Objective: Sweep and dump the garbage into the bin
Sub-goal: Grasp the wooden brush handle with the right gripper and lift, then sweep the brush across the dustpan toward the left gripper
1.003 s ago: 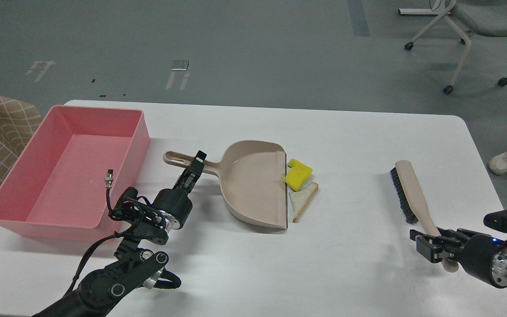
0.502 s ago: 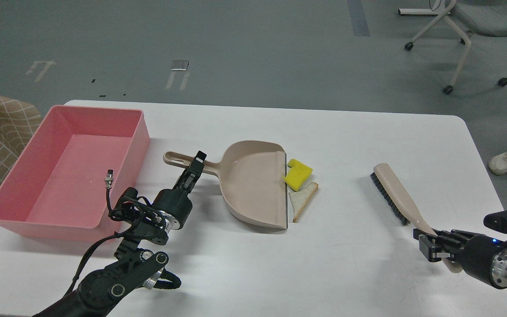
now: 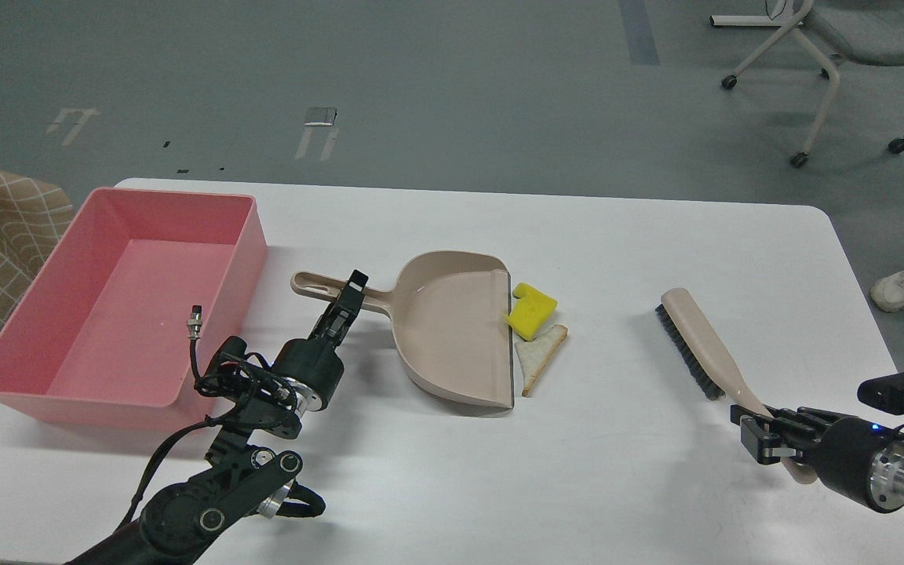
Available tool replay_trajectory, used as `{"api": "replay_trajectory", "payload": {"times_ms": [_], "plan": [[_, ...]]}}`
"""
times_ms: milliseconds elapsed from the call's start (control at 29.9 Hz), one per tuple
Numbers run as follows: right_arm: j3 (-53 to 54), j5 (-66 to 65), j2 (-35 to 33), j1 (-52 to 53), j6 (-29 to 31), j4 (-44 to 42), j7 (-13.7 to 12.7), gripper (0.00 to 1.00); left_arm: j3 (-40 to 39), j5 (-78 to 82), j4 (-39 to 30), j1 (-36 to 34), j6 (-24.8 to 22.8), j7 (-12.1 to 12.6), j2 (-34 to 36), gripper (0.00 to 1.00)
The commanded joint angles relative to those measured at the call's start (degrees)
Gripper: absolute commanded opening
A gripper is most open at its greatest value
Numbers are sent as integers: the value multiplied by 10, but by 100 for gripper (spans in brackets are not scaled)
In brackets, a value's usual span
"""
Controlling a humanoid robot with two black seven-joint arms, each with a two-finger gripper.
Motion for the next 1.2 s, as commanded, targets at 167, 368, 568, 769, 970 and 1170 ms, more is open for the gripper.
{"api": "replay_trajectory", "payload": {"times_ms": [167,368,568,769,970,1170], "plan": [[-1,0,34,26,0,-1,-4,13,0,0,-3,-3,0,0,1,22],[-3,0,71,45,0,-2,-6,13,0,0,-3,-2,0,0,1,22],[-7,0,97,46,0,-5,-10,14,0,0,-3,-3,0,0,1,22],[-34,0,100,43,0,-6,-19,15,0,0,-3,-4,1,0,0,22],[-54,0,104,44,0,-13,-21,15,0,0,-3,-4,1,0,1,22],[-71,0,126,63,0,-48,-21,15,0,0,-4,-4,2,1,0,22]]}}
